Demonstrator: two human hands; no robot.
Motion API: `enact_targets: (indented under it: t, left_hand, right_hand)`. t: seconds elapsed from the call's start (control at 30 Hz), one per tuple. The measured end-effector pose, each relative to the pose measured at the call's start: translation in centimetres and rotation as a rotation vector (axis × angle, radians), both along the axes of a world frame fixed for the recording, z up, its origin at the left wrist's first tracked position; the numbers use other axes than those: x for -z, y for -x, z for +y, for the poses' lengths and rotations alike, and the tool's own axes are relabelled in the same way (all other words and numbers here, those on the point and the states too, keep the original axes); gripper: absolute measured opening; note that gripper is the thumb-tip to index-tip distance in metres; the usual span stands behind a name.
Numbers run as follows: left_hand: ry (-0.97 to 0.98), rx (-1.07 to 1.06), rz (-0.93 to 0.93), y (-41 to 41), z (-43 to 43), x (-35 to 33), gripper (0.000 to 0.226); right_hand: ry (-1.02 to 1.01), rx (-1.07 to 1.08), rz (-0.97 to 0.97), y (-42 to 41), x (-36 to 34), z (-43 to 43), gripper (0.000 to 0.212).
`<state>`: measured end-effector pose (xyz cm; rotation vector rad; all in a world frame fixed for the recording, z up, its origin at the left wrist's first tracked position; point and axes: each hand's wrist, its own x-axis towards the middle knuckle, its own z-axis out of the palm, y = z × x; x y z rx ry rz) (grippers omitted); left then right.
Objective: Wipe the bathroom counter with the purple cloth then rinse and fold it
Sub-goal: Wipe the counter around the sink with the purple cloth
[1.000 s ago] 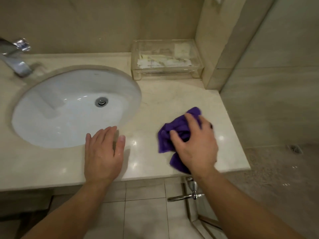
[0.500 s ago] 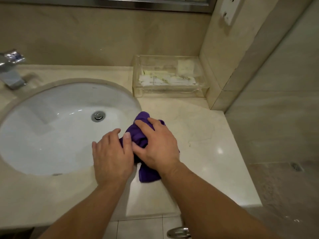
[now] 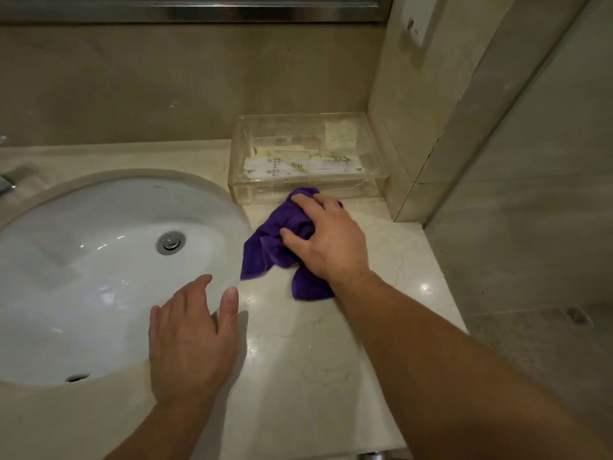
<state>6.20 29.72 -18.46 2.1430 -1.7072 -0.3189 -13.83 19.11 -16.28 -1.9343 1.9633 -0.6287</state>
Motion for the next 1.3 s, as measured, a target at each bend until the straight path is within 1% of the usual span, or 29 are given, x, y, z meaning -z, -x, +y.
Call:
enact_targets:
  t: [0.13, 0.27, 0.33, 0.4, 0.5, 0.63, 0.7, 0.83, 0.93, 1.13, 1.23, 1.3]
  left_hand:
    - [0.01, -0.005, 0.007, 0.1, 0.2, -0.2, 0.069]
    - [0.041, 0.0, 0.011, 0.2, 0.2, -0.1, 0.069]
    - [0.056, 0.003, 0.014, 0.1, 0.2, 0.2, 0.069]
    - [0.058, 0.01, 0.018, 0.1, 0.2, 0.3, 0.067]
    - [0.069, 0.015, 0.017, 0.1, 0.2, 0.5, 0.066]
    - [0.078, 0.034, 0.012, 0.0, 0.3, 0.5, 0.068]
    - [0.09, 0.03, 0.035, 0.0, 0.3, 0.3, 0.07]
    - [0.101, 0.044, 0.063, 0.0, 0.4, 0.3, 0.071]
    - [0.113, 0.06, 0.09, 0.0, 0.5, 0.1, 0.072]
    - [0.12, 0.073, 0.198, -0.1, 0.9, -0.7, 0.075]
    - [0.137, 0.087, 0.272, -0.6, 1.3, -0.7, 0.068]
    - [0.155, 0.146, 0.298, -0.9, 1.7, -0.5, 0.064]
  right_hand:
    - [0.036, 0.101, 0.01, 3.9, 0.2, 1.0, 0.07]
    - [0.076, 0.162, 0.009, 8.0, 0.3, 3.6, 0.067]
    - [0.098, 0.19, 0.041, 9.6, 0.5, 5.2, 0.066]
    - [0.108, 0.265, 0.056, 10.8, 0.6, 6.6, 0.063]
    - [0.124, 0.358, 0.053, 11.0, 0.9, 8.0, 0.064]
    - [0.122, 0.471, 0.101, 8.7, 1.0, 9.1, 0.062]
    - [0.11, 0.45, 0.12, 7.0, 0.7, 9.6, 0.063]
    - [0.057, 0.346, 0.123, 2.9, 0.3, 10.5, 0.064]
    - [0.055, 0.276, 0.117, -0.1, 0.2, 11.1, 0.064]
    - [0.043, 0.112, 0.099, -5.8, 0.1, 13.2, 0.064]
    - [0.059, 0.058, 0.075, -8.4, 0.4, 15.0, 0.061]
    - [0.052, 0.047, 0.049, -9.1, 0.6, 16.1, 0.061]
